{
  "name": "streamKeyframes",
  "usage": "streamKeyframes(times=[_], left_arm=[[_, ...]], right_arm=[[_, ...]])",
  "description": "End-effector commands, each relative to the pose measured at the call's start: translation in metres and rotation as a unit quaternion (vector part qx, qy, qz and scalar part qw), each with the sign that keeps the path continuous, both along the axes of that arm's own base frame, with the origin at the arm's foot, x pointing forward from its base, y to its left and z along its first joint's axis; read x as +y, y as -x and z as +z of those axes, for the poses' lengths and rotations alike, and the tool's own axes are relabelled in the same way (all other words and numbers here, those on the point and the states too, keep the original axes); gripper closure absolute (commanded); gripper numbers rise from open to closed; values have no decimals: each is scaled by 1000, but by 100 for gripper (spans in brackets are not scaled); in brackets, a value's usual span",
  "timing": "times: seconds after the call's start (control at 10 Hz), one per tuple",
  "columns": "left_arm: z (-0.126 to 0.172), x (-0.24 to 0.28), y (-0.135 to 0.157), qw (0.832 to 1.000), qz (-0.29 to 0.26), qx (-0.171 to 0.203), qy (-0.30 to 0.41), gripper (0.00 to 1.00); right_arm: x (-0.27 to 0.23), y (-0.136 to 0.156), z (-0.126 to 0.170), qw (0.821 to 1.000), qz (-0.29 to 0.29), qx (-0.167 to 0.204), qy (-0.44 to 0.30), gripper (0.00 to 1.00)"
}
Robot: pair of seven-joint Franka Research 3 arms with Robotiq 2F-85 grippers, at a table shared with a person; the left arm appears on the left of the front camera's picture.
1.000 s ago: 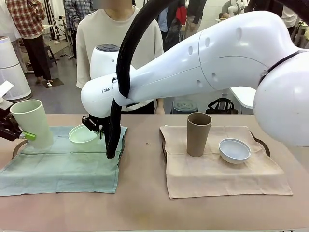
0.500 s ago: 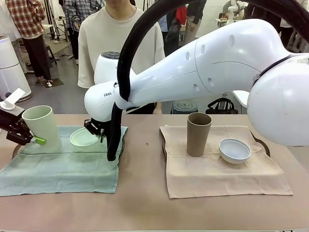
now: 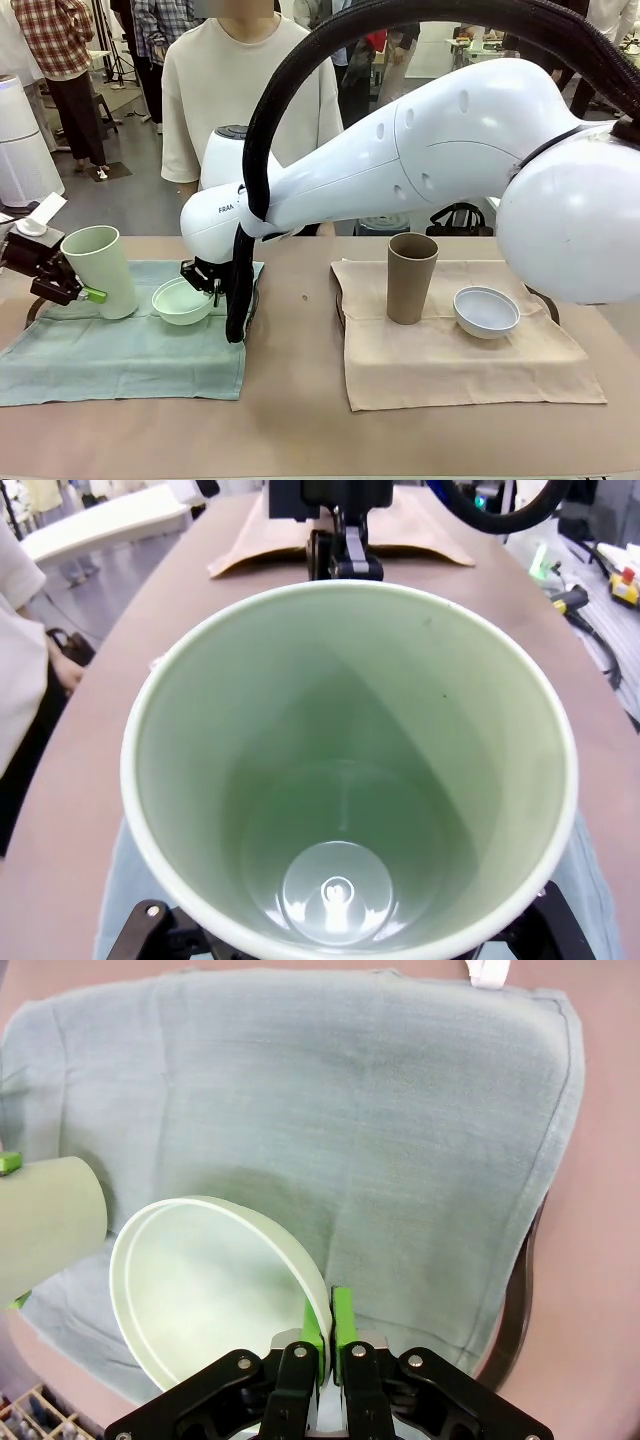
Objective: Set up a tray with a mat and arrange the tableware.
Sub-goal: Place the Picnic Bowl and Reusable plastic cup back onto the Handle tray in front of the human's position.
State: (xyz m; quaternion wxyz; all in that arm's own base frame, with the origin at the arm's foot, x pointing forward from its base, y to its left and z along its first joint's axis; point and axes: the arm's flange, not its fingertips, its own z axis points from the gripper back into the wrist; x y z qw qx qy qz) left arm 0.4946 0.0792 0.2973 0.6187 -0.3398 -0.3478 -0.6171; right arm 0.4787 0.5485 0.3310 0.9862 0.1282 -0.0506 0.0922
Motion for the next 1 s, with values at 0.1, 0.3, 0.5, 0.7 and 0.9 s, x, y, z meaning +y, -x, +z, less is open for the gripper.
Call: streamKeyframes(times=[0.1,0.3,0.5,0.7,0.9], left_arm=[[-12,-4,-7,1000,7,-14,5,15],[-11,-3,-6,1000,8,-15,13,0],[-1,0,-4,1000,18,-15,11,0],[10,9,-1,999,47,-14,-17,0],[26,19,6,995,70,3,-70,0]], right_arm=[[-6,-1,-15,1000,3,12,-14,95],[-6,-1,-12,1000,8,6,-19,35],[-8,2,0,1000,2,-1,-16,0],[-12,4,12,1000,-1,-7,-16,0],[-18,8,24,1000,-2,-13,-20,48]])
